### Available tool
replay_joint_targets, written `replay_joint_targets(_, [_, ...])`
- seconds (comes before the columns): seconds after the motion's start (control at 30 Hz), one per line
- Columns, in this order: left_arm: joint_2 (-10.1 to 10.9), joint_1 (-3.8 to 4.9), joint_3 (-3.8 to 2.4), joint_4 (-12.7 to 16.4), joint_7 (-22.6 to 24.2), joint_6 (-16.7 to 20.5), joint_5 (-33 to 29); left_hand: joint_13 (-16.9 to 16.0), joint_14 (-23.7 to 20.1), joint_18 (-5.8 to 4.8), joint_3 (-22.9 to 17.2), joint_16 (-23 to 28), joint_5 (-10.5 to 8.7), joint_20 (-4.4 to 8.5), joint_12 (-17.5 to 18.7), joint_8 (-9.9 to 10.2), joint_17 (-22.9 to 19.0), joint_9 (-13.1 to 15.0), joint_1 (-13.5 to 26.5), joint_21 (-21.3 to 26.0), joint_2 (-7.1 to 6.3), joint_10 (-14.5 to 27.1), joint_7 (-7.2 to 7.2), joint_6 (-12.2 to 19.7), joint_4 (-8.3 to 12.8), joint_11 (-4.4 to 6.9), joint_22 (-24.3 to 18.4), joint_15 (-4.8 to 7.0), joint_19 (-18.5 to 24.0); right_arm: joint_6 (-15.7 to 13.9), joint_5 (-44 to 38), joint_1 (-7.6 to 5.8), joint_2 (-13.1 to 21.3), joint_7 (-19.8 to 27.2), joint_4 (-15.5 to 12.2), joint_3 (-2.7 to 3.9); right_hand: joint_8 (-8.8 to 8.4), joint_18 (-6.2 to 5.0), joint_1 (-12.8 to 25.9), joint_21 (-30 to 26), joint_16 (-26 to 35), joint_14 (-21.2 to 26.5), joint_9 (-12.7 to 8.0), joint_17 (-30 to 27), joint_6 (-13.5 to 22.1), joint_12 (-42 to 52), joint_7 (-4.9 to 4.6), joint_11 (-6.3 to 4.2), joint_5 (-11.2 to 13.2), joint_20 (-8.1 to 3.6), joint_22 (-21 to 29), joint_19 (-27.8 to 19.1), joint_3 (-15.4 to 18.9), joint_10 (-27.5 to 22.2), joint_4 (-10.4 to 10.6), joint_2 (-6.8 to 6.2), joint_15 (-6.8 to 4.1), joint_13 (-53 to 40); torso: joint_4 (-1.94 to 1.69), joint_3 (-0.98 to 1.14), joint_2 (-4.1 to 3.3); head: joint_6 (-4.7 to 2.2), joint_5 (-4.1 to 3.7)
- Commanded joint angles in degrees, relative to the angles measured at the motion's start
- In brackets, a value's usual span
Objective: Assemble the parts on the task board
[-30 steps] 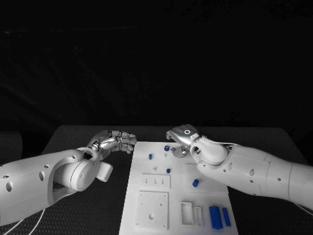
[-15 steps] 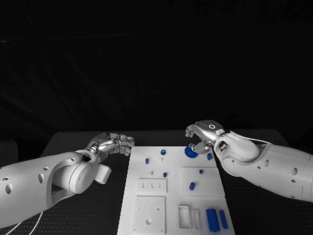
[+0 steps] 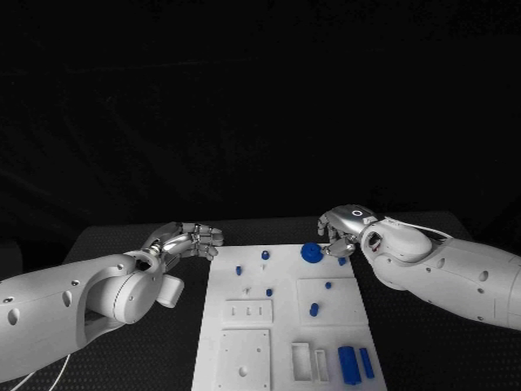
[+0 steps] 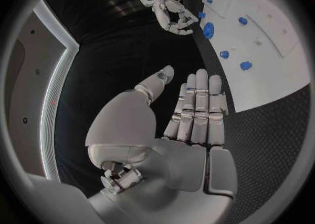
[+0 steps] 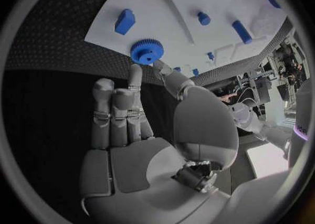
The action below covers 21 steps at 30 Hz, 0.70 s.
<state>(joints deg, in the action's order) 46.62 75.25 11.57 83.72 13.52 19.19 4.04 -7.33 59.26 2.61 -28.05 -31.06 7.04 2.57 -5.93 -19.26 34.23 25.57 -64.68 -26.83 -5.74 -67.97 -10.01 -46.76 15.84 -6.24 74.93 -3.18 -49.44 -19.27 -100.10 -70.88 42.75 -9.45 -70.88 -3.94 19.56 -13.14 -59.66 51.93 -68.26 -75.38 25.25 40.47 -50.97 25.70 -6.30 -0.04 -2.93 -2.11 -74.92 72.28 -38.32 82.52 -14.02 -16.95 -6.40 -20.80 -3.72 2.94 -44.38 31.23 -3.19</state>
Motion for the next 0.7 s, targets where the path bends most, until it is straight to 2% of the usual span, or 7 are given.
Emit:
replay_joint_targets(0.03, [-0.3, 0.04, -0.02, -0.1, 0.6, -1.2, 0.2, -0.1, -0.2, 1.01, -0.3, 0.2, 0.03, -0.15, 0.3, 0.3, 0.1, 0.0, 0.3, -0.4, -0.06, -0.1, -0.05, -0.2, 0.1, -0.14, 1.2, -0.15, 0.4, 2.2, 2.4, 0.52, -0.9, 2.5, 1.4, 0.00, -0.46, -1.86, -0.7, 0.3, -1.6, -0.1, 0.0, 1.1, 0.3, 15.7, -0.29, 0.18, 0.0, -0.82, -0.5, 1.1, 0.9, -4.3, 1.1, 0.36, -0.15, -13.1, -0.29, 0.01, -0.04, 0.19, -0.21])
replay_joint_targets(0.07, [-0.3, 0.04, -0.02, -0.1, 0.6, -1.2, 0.2, -0.1, -0.2, 1.01, -0.3, 0.2, 0.03, -0.15, 0.3, 0.3, 0.1, 0.0, 0.3, -0.4, -0.06, -0.1, -0.05, -0.2, 0.1, -0.14, 1.2, -0.15, 0.4, 2.2, 2.7, 0.57, -0.9, 2.5, 1.6, 0.00, -0.44, -1.82, -0.8, 0.5, -2.1, 1.4, 0.1, 2.0, -0.3, 22.4, 0.12, 0.14, 0.4, -0.55, -0.9, 0.7, 0.3, -14.3, 2.0, 0.27, 0.66, -22.6, -0.36, 0.05, -0.05, 0.23, -0.19])
replay_joint_targets(0.1, [-0.4, 0.03, -0.02, -0.2, 0.5, -1.2, 0.2, -0.1, -0.2, 1.01, -0.3, 0.2, 0.03, -0.15, 0.3, 0.3, 0.1, 0.0, 0.3, -0.4, -0.05, -0.1, -0.05, -0.2, 0.1, -0.14, 1.2, -0.15, 0.4, 2.4, 3.1, 0.71, -1.1, 2.6, 1.7, 0.00, -0.74, -1.86, -1.2, 0.7, -2.5, 1.2, 0.0, 2.2, 0.1, 24.6, -0.48, 0.29, 0.2, -0.60, -1.0, 0.7, 0.1, -13.7, 2.0, 0.29, 0.20, -24.7, -0.43, 0.10, -0.08, 0.32, -0.14])
replay_joint_targets(0.33, [-0.3, 0.02, 0.00, -0.3, 0.5, -1.2, 0.2, -0.1, -0.2, 1.00, -0.3, 0.2, 0.03, -0.16, 0.4, 0.3, 0.1, 0.0, 0.3, -0.4, -0.05, -0.1, -0.06, -0.2, 0.1, -0.15, 1.2, -0.16, 0.4, 2.7, 3.6, 1.26, -2.5, 3.0, 3.2, 0.01, -1.29, -1.86, -1.4, 3.5, -6.5, 1.1, -0.1, 6.0, 0.1, 35.3, -0.66, 0.48, 0.1, -0.71, -1.4, 1.2, -0.2, -13.5, 2.5, 0.39, 0.66, -35.9, -0.75, 0.42, -0.22, 0.60, -0.42])
replay_joint_targets(0.43, [-0.3, 0.02, -0.01, -0.1, 0.5, -1.3, 0.2, -0.1, -0.2, 1.00, -0.3, 0.2, 0.03, -0.16, 0.4, 0.3, 0.1, 0.0, 0.3, -0.4, -0.05, -0.1, -0.06, -0.2, 0.1, -0.15, 1.2, -0.16, 0.4, 2.9, 4.0, 1.41, -2.9, 3.1, 4.0, 0.01, -1.37, -1.86, -1.5, 4.3, -7.0, 1.3, -0.1, 6.8, 0.1, 36.7, -0.69, 0.50, 0.1, -0.80, -1.4, 1.1, -0.6, -14.1, 2.7, 0.51, 0.67, -37.6, -0.70, 0.40, -0.23, 0.71, -0.37])
replay_joint_targets(0.57, [-0.4, 0.02, -0.01, -0.1, 0.4, -1.3, 0.2, -0.1, -0.2, 1.00, -0.3, 0.2, 0.03, -0.17, 0.4, 0.3, 0.1, 0.0, 0.3, -0.4, -0.05, -0.1, -0.07, -0.2, 0.1, -0.15, 1.2, -0.16, 0.4, 3.4, 4.2, 1.60, -3.2, 3.2, 4.5, 0.01, -1.35, -1.86, -1.7, 4.8, -7.3, 1.4, 0.0, 7.3, 0.0, 37.5, -0.72, 0.54, 0.1, -0.89, -1.3, 1.0, -1.1, -14.2, 3.0, 0.80, 0.70, -38.7, -0.79, 0.35, -0.24, 0.88, -0.33])
replay_joint_targets(0.7, [-0.3, 0.03, -0.01, 0.0, 0.4, -1.3, 0.3, -0.1, -0.3, 1.00, -0.3, 0.3, 0.02, -0.17, 0.4, 0.3, 0.1, 0.0, 0.3, -0.4, -0.05, -0.1, -0.08, -0.1, 0.1, -0.16, 1.2, -0.16, 0.4, 3.5, 4.2, 1.73, -3.5, 3.3, 5.0, 0.01, -1.34, -1.86, -1.7, 5.1, -7.4, 1.4, 0.0, 7.6, -0.1, 37.9, -0.73, 0.56, 0.1, -0.91, -1.3, 0.9, -1.5, -14.3, 3.3, 1.08, 0.74, -39.2, -0.81, 0.42, -0.28, 0.94, -0.40])
